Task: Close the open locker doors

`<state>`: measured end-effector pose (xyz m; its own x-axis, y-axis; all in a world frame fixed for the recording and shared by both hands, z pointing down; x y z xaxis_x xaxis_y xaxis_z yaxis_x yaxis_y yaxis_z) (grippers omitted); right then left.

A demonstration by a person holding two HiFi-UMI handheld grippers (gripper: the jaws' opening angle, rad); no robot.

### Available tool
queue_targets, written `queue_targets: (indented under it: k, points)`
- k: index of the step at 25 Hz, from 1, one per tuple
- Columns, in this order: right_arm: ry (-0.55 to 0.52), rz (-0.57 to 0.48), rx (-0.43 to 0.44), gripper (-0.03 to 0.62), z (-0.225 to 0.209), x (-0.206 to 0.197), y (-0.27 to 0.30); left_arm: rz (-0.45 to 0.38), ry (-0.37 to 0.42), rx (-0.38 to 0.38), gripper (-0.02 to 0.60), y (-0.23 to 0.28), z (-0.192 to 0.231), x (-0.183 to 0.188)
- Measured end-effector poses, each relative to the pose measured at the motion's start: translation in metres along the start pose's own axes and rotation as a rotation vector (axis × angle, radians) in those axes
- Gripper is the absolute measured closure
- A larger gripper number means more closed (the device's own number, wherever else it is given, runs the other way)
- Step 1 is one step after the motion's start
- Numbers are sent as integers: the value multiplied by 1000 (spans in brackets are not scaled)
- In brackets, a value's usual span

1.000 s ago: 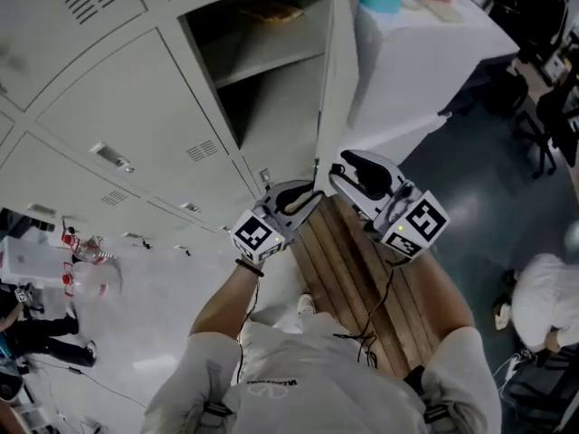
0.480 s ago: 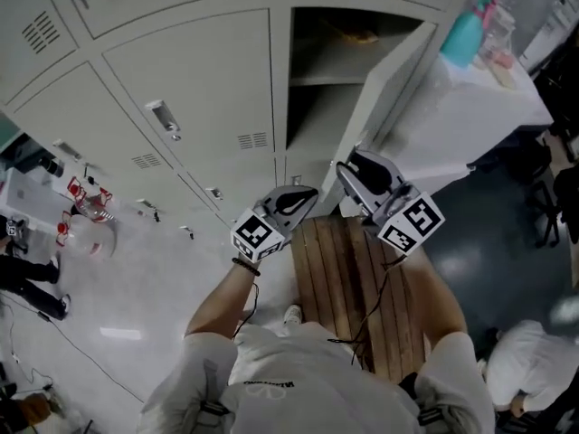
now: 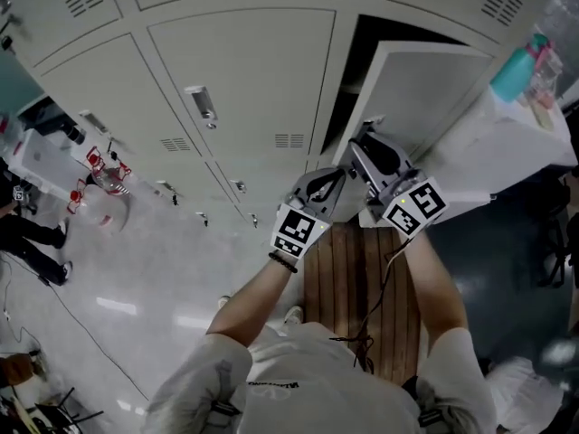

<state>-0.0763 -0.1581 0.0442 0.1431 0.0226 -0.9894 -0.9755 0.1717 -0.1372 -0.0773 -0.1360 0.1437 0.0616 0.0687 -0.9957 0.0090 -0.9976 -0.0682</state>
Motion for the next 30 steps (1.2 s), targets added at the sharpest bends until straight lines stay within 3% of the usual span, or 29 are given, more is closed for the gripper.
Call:
queue_targets:
  k: [3,18,26,28,30]
  points:
    - [9,-11,-17,543,-13,-3,9,13,3,50,577,17,14,0]
    - [1,-6,-178,553,-55,-9,45,59,25,188,577,68,56,-2]
    - [-8,-13,-213,551,-60,-10,50,61,6,191,578,72,62,-2]
    - [-16,-8,-259,546,-60,-10,46,64,0,185,578,73,62,-2]
    - [-19,-11,-314,582,-57,-11,35,70,5,170,578,74,61,-2]
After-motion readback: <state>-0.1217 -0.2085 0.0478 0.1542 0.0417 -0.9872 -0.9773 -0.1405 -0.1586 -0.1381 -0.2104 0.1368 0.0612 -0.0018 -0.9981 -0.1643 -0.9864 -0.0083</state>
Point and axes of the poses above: the fingertips, and each gripper's own axes: y forward along the fingers, z to its left, x out of its top, the point moved 1 cm from there along -y, backward along the fingers, and after that the axes turned 7 degrees about x, right-handed, at the moved point
